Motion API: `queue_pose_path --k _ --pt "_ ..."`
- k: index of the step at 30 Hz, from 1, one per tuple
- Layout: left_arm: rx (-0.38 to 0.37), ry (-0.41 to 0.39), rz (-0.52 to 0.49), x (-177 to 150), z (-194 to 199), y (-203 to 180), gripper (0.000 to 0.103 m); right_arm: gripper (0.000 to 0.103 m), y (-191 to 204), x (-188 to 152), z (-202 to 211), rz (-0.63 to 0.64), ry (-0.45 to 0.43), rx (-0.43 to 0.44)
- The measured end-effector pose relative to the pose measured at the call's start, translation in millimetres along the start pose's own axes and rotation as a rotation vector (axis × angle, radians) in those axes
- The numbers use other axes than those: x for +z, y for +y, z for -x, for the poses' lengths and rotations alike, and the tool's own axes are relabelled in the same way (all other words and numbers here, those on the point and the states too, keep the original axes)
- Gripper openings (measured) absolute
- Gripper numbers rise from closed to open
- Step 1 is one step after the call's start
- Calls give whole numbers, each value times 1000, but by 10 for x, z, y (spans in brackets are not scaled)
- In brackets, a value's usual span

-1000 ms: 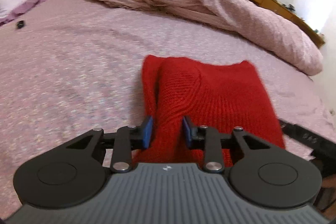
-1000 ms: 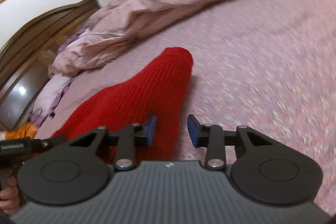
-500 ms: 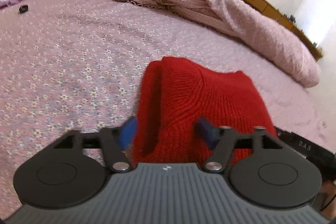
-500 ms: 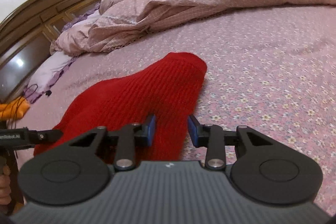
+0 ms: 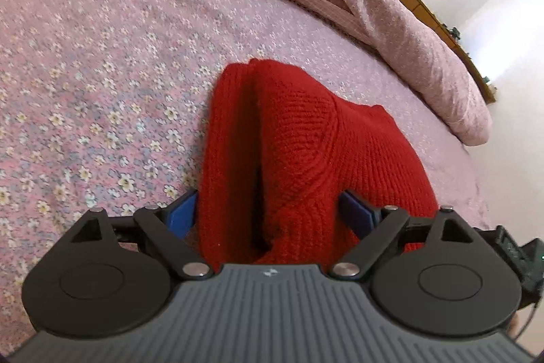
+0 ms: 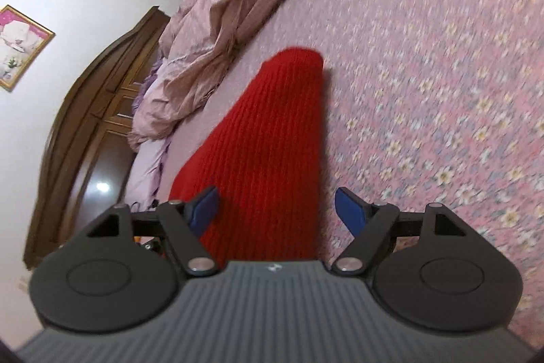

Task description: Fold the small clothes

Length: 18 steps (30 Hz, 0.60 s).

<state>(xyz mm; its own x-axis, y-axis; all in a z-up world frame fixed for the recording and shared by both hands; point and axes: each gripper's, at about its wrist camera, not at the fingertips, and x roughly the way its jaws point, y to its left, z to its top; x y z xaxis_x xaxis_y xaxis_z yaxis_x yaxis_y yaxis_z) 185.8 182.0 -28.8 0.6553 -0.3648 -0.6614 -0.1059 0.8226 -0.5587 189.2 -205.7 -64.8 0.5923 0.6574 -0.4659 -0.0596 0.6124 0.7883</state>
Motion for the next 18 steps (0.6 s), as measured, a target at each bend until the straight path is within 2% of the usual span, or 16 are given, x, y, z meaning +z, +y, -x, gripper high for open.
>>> queue_pose_path --k 3,6,8,11,13,18 --pt "-56 37 38 5 -76 70 91 90 -111 -21 -122 -45 39 20" --pt "-109 57 74 -8 -153 133 91 90 -168 -24 -202 -81 59 70" --pt "-139 58 88 -16 -173 164 88 89 -137 -12 -255 -84 80 95" --pt "-163 56 97 -31 -165 185 82 87 -155 -12 -390 -141 117 182" --pt "-181 58 108 -26 -154 198 78 83 -109 -18 -417 -124 111 198" --pt "-209 45 111 -41 -101 171 73 59 -68 -31 -287 -127 62 260"
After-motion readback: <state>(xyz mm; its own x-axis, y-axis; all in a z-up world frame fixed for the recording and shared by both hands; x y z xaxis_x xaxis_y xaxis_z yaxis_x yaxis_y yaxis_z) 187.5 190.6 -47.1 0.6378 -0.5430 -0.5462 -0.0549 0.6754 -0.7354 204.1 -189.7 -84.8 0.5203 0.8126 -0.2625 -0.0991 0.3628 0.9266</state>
